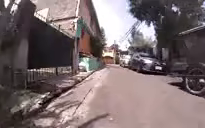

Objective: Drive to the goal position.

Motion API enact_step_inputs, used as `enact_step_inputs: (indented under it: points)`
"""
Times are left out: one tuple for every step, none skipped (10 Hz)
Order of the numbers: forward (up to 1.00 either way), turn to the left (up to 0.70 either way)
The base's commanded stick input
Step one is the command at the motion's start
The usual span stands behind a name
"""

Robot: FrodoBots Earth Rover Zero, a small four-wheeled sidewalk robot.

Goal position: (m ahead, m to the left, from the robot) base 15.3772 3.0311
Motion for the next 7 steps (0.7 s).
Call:
enact_step_inputs:
  points:
    - [1.00,0.00]
    - [1.00,-0.02]
    - [1.00,-0.26]
    - [1.00,-0.27]
    - [1.00,-0.27]
    - [1.00,0.00]
    - [1.00,0.00]
